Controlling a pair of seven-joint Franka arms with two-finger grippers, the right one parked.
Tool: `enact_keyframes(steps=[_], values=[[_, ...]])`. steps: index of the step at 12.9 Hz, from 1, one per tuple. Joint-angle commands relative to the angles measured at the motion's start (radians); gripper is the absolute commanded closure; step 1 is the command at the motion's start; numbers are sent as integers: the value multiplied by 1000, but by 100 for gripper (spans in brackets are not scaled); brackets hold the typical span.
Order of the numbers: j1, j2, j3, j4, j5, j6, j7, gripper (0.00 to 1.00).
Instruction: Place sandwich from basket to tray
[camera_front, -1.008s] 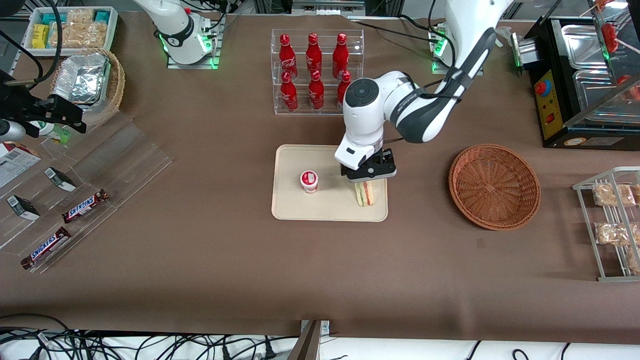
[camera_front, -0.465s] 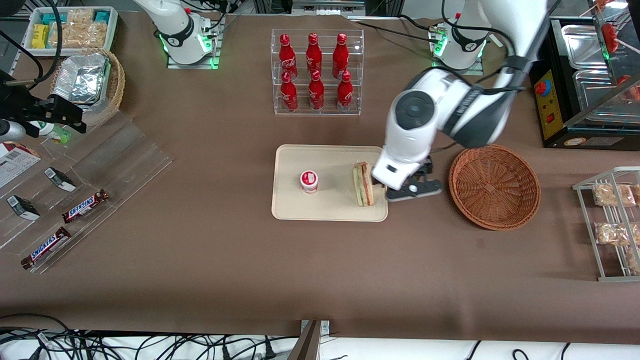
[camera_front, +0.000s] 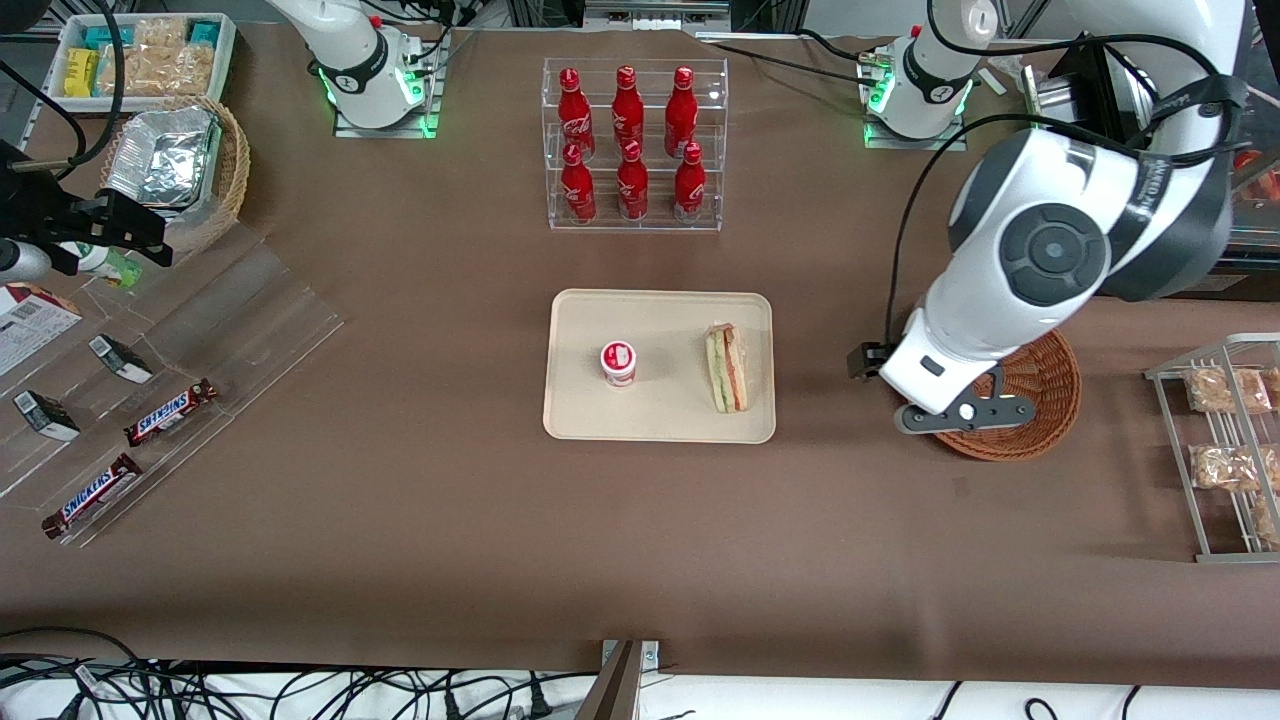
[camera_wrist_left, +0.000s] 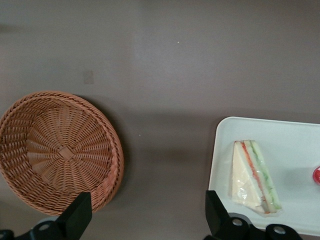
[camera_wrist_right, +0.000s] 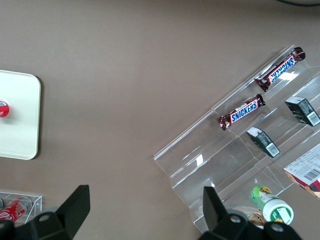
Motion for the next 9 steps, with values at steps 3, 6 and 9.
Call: enact_keyframes(steps=[3,6,9], values=[[-24,-47,180,19,-109,-74,264,0],[-54,-64,341,19,-225,-97,439,0],[-59,-60,374,19,-229,-96,478,0]])
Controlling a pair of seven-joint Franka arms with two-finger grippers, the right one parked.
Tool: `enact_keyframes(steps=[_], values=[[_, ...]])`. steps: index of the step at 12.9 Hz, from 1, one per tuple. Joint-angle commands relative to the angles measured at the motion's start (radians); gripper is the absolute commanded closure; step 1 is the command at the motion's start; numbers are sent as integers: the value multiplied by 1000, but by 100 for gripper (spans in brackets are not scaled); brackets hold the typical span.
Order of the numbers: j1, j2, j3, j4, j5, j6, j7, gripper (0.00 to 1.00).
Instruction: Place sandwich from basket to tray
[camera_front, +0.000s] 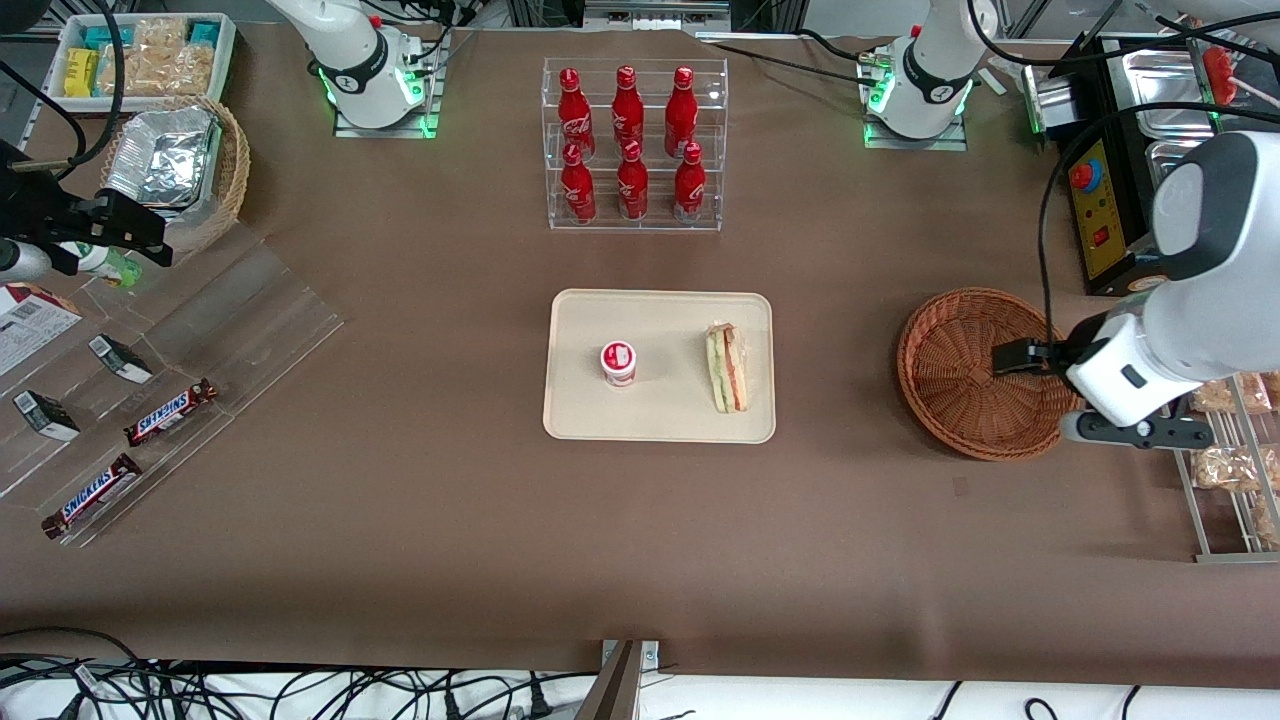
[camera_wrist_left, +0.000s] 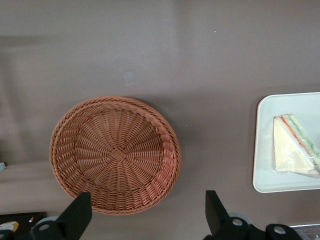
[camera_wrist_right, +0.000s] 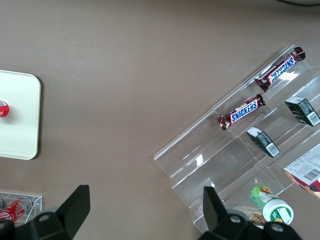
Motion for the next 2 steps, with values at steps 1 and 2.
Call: enact_keyframes(steps=[1,2], values=[[-27,-6,23,4,-11,-19,28,0],[-27,-6,23,4,-8,-19,37,0]])
